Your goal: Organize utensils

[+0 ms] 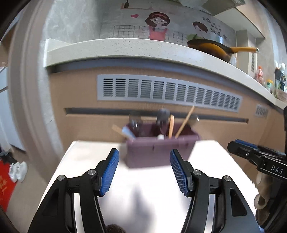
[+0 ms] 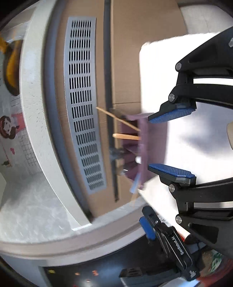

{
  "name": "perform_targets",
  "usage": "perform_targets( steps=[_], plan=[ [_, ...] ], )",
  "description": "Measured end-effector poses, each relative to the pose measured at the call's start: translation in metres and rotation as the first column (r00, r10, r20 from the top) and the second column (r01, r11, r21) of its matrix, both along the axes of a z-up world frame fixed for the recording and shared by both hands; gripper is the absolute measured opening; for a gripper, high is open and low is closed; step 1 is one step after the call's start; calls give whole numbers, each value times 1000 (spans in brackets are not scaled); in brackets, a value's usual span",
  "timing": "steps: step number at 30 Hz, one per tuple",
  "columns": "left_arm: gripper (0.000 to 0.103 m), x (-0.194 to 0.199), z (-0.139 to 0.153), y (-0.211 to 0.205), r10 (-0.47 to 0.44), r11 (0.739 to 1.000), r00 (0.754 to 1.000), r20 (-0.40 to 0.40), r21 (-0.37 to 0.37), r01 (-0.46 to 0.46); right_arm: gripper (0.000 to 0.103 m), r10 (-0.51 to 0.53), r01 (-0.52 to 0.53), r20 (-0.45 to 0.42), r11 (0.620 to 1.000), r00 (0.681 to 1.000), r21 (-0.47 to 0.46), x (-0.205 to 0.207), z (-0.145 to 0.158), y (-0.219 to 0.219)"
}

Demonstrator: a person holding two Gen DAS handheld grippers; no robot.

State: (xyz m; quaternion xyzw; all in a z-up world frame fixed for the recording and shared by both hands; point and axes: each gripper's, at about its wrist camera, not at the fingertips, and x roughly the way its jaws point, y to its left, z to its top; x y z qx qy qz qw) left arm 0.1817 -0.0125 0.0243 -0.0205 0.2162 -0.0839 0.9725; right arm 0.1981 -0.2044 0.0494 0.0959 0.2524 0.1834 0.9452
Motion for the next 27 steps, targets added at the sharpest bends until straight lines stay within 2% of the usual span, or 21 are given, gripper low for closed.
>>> perform_targets(
  steps=[4,7,10,14,17,27],
  plan=[
    [60,-55,-6,5,39,999,999,13,-31,-39,45,-37,38,17,999,999,-36,-49,-5,4],
    [60,-82,-14,0,60,998,998,25,-8,-60,45,-68,71,49,995,996,-72,-79,-8,14],
    [60,-98,-26,-7,55,998,998,-15,25,-55,45,-62,67,49,994,997,-89,-99,-17,21],
    [60,-103,-34,-13,54,998,997,-47,26,-52,45,-84,84,3,994,996,-73,-107,-34,21],
    [60,-101,-35,-18,54,997,997,-55,49,-51,45,-103,101,-2,985,995,-139,-106,-42,26],
    [60,-98,-34,-13,65,997,996,-65,35,-63,45,-98,101,24,987,995,-129,-107,-37,26]
  ],
)
